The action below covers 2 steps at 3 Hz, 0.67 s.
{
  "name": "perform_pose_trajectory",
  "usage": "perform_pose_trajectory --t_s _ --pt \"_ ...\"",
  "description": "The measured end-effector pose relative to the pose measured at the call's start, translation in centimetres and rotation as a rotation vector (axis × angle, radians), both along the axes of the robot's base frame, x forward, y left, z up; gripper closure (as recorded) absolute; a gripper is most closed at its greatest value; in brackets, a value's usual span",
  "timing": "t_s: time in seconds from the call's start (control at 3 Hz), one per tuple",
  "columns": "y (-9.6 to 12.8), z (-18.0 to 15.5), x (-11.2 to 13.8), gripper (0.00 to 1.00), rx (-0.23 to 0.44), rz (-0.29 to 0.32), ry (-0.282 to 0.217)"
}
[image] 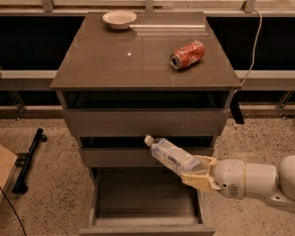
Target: Place blue plastic bottle into bottom drawer
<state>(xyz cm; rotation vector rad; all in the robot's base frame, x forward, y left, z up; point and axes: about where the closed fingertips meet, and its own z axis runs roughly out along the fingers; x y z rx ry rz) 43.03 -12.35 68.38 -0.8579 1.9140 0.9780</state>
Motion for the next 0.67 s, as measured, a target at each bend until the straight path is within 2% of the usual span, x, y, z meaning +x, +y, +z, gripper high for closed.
perform_pose_trajectory --t_s 0.33,0.67 --pt "0.0 0.0 0.0 1.00 0.000 0.000 0.000" --pt "1.1 -1.4 0.7 1.00 -0.016 0.003 0.003"
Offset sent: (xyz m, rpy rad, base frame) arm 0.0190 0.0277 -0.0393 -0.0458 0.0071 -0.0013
